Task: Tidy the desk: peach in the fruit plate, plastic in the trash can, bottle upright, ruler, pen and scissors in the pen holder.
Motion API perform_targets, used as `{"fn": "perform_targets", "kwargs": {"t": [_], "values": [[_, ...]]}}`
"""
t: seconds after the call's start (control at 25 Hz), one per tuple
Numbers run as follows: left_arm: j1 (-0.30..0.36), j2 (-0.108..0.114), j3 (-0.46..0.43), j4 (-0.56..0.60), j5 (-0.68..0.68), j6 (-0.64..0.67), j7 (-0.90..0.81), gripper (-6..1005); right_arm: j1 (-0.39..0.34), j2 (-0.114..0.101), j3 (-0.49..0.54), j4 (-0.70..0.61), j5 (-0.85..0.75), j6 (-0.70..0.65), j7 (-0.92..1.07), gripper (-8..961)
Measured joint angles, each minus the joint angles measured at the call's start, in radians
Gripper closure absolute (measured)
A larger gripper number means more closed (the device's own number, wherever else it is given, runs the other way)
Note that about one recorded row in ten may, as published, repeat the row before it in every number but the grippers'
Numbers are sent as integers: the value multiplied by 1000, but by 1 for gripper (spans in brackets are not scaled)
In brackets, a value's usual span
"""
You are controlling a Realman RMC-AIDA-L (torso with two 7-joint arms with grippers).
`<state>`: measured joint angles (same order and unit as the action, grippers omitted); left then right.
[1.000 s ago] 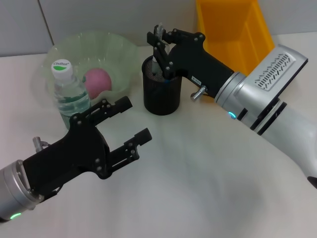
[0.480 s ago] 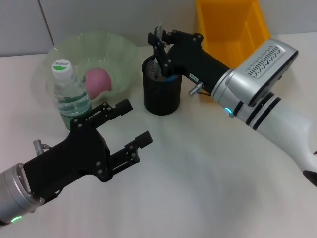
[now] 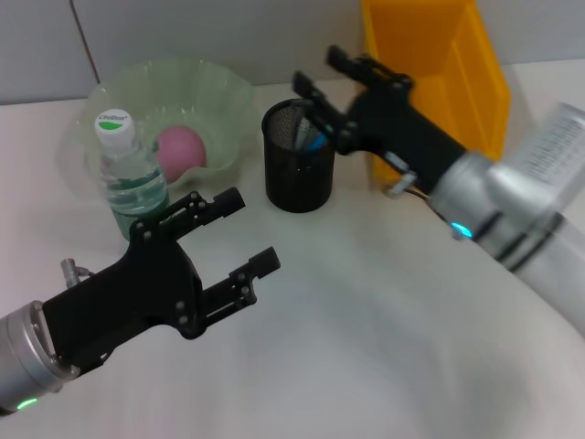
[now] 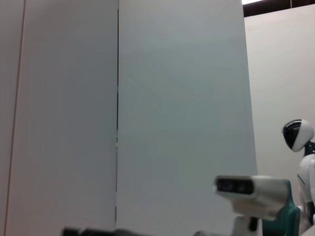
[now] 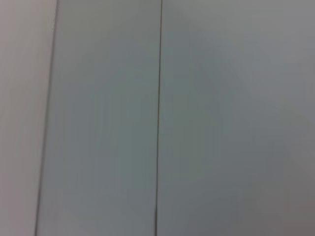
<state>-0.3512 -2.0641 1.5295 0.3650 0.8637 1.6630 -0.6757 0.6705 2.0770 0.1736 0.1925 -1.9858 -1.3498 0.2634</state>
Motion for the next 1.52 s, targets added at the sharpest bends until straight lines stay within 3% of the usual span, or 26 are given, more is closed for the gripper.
{"fn": "perform_targets", "kwargs": {"t": [0.16, 0.24, 0.32, 0.44, 0.52, 0.68, 1.52], "values": [[2, 6, -6, 6, 26, 1, -5, 310, -94, -12, -1, -110, -29, -266, 217, 374], [3, 11, -7, 9, 34, 1, -5, 310, -129, -13, -3, -238, -56, -383, 408, 338], [-3, 29, -4, 8, 44, 1, -12, 310, -155, -7, -24, -380, -91, -463, 560, 303], [-12, 40, -14, 9, 82, -6, -36, 310, -194, -7, -161, -563, -154, -541, 678, 249], [-28, 46, -19, 9, 120, -21, -61, 310, -220, -15, -306, -638, -189, -564, 696, 214], [-70, 48, -20, 11, 217, -71, -128, 310, -255, -16, -461, -683, -197, -559, 696, 142], [-75, 53, -46, 18, 313, -115, -182, 310, -266, -3, -499, -693, -211, -519, 679, 124]]}}
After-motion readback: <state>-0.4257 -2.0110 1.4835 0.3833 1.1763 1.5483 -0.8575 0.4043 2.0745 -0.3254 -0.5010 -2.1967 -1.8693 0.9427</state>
